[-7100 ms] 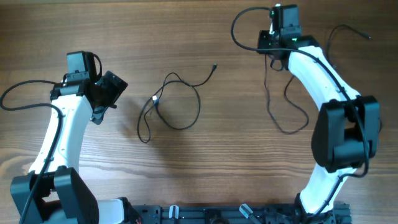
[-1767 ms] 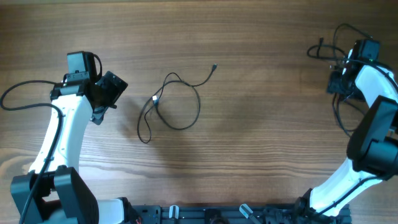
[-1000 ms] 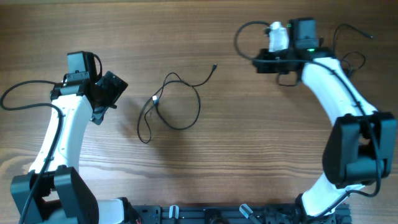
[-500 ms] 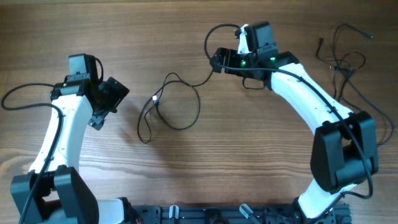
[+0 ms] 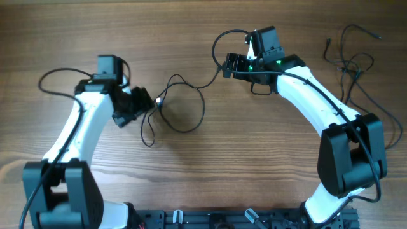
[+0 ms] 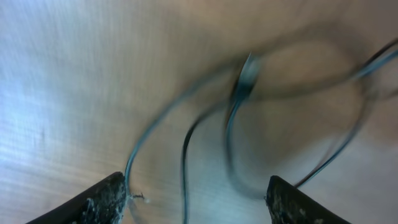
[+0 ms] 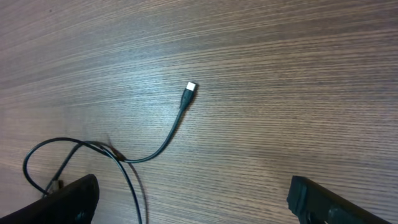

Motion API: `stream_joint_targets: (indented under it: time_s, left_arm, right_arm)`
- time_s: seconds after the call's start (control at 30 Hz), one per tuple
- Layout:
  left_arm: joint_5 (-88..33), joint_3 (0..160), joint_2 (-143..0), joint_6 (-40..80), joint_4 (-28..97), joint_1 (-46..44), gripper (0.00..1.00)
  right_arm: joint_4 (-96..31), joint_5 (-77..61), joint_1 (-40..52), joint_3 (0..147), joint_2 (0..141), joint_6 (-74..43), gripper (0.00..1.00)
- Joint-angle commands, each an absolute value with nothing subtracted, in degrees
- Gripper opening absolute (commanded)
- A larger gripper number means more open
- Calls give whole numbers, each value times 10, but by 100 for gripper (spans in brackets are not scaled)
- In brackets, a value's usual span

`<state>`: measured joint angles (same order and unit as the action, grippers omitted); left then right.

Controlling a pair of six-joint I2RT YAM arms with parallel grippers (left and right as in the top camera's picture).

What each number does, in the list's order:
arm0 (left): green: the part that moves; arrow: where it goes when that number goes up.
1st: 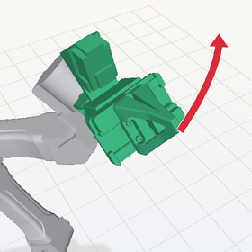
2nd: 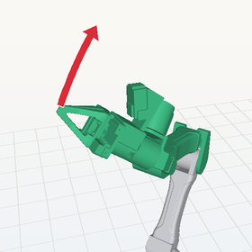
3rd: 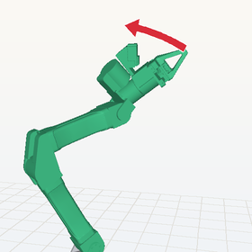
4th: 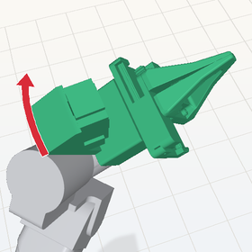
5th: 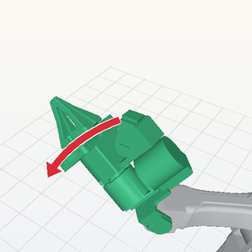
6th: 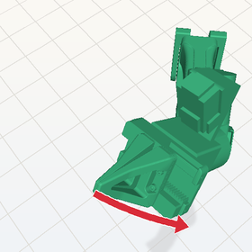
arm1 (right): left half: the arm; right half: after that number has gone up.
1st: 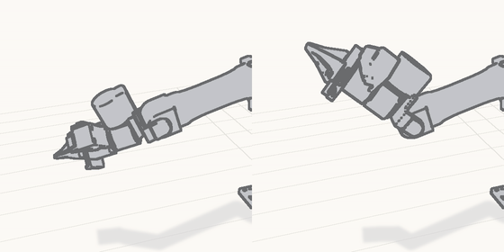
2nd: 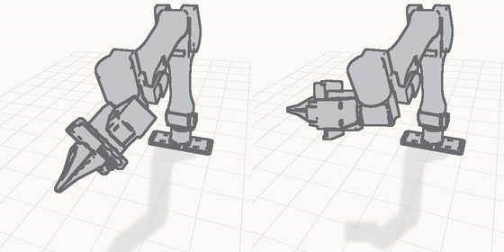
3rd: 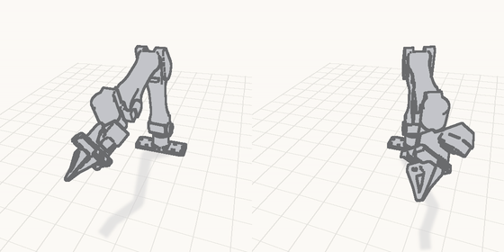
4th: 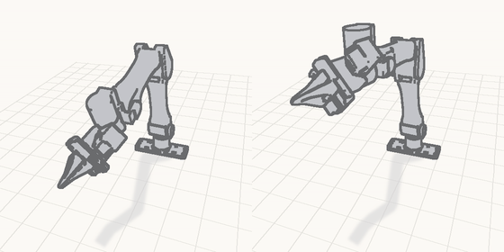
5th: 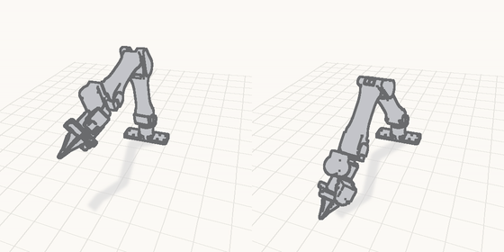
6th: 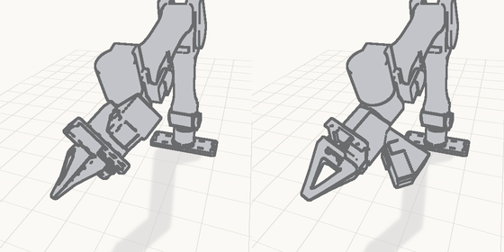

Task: Untangle cables

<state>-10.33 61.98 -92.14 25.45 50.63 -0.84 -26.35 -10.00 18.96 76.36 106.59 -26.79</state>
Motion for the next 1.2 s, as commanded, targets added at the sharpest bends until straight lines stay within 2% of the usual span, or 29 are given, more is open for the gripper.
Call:
stream_joint_targets:
  time_s: [0.0, 0.13, 0.2, 0.27, 0.37, 0.6, 0.67, 0.7, 0.73, 0.83, 0.9, 1.03, 1.17]
  left_arm:
    - [-86, 618, -957, 233, 568, -50, 74]
    - [-74, 582, -975, 233, 585, -103, 72]
    - [-42, 559, -975, 234, 575, -121, 54]
    - [-8, 551, -975, 234, 573, -126, 47]
    - [34, 551, -975, 234, 562, -126, 46]
    - [30, 551, -975, 246, 496, -126, 35]
    - [22, 551, -975, 246, 495, -126, 23]
    - [9, 551, -975, 246, 497, -126, 9]
    - [-17, 551, -975, 246, 500, -126, 4]
    - [-62, 569, -970, 209, 494, -125, 4]
    - [-72, 636, -956, 210, 513, -119, 4]
    - [-123, 835, -932, 210, 536, -105, 4]
    - [-126, 1056, -928, 212, 499, -105, 4]
  right_arm:
    - [-263, -83, 189, 760, 1065, -265, 100]
    - [-263, -83, 189, 760, 1065, -265, 100]
    - [-267, -83, 189, 760, 1065, -265, 100]
    - [-266, -83, 189, 760, 1065, -265, 100]
    - [-266, -83, 189, 760, 1065, -265, 100]
    - [-269, -83, 189, 760, 1065, -265, 100]
    - [-270, -83, 189, 760, 1065, -259, 100]
    - [-270, -83, 189, 760, 1065, -255, 100]
    - [-270, -83, 189, 760, 1065, -255, 100]
    - [-269, -86, 189, 760, 1065, -258, 100]
    - [-262, -141, 188, 760, 1065, -265, 100]
    - [-247, -242, 185, 760, 1065, -272, 100]
    - [-242, -319, 184, 760, 1065, -311, 100]
